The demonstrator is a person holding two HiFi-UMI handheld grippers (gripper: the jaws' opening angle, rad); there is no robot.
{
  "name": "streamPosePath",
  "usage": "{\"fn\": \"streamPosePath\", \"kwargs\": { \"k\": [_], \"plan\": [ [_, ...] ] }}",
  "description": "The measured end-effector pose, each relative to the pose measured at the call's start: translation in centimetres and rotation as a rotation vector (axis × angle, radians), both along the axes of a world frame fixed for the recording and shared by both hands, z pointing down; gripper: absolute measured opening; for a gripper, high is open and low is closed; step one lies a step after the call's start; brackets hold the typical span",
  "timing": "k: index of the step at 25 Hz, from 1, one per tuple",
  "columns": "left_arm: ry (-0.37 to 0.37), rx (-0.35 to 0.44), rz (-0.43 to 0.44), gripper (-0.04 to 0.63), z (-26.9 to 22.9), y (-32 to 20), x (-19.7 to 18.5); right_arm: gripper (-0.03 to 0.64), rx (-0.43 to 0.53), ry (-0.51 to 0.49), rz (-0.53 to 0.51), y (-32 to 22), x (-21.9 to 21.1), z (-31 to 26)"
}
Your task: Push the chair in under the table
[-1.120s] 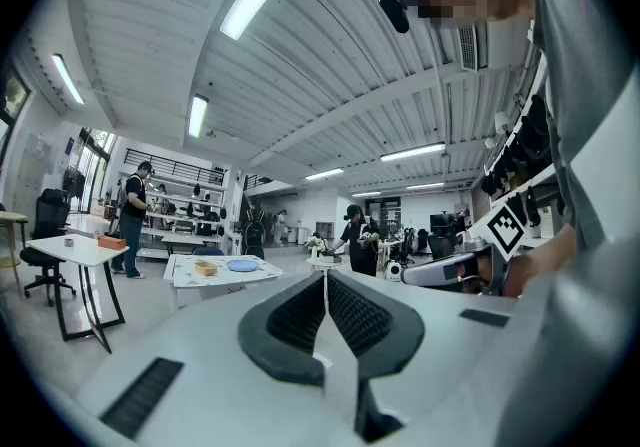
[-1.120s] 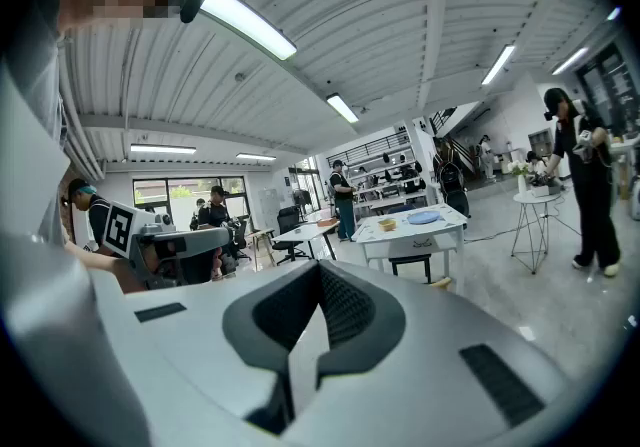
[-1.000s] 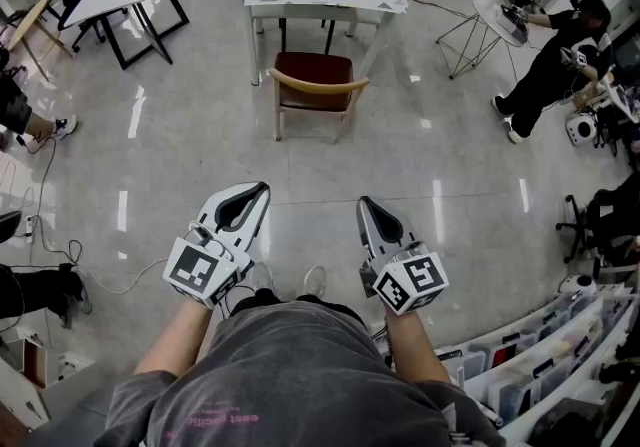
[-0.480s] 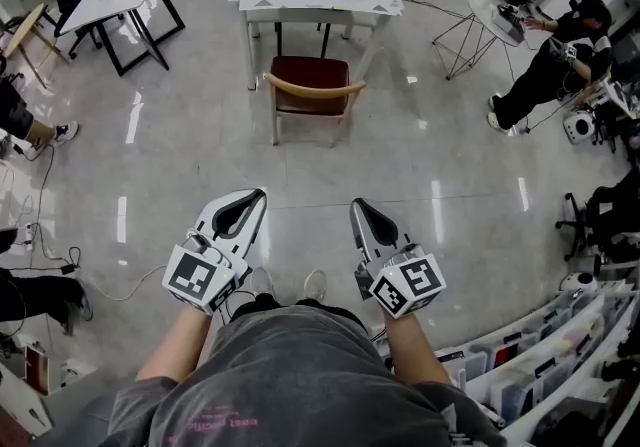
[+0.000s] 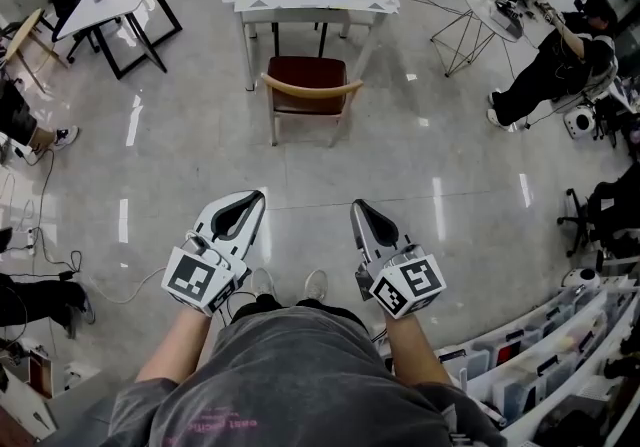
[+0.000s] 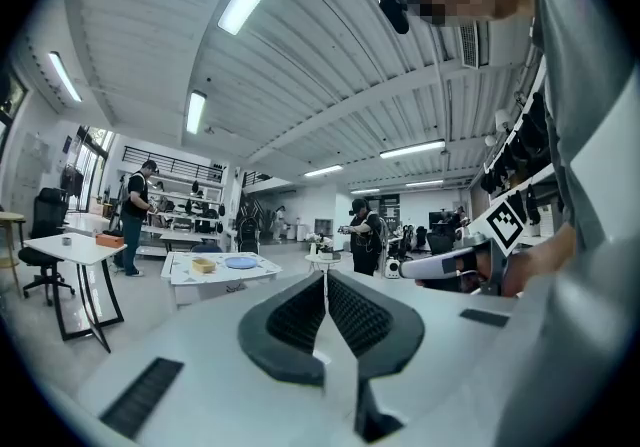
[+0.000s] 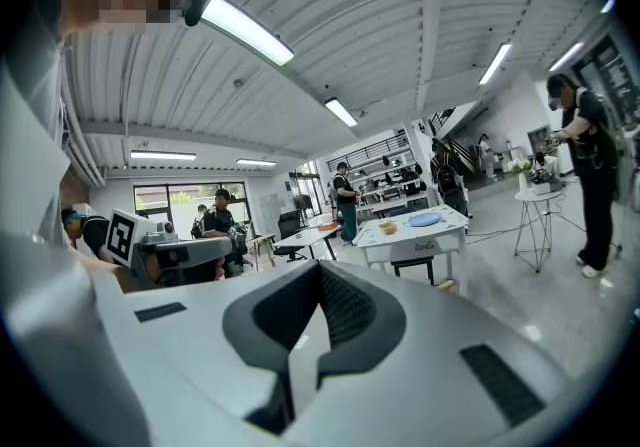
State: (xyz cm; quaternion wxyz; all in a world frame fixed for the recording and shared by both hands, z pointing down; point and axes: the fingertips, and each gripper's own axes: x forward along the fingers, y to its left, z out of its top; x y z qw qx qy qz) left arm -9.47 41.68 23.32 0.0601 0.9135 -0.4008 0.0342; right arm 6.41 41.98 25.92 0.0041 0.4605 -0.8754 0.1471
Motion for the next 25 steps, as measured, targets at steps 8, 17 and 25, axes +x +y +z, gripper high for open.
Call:
{"fn": "streamPosePath", "kwargs": {
  "k": [8,17,25],
  "plan": [
    [-0.005,-0.005,-0.019,0.011,0.4,-0.3,1.4,-0.006,-0.003,-0.014,0.000,-0.2,1.7,0.3],
    [-0.009,-0.010,-0.051,0.009,0.4,0.0,4.1,-0.006,-0.017,-0.020,-0.028,-0.4,4.6,1.2],
    [-0.012,0.033,-0.071,0.011,0.1,0.2,6.3,-0.006,-0.001,-0.007,-0.023,-0.7,7.1,0.9]
  ]
}}
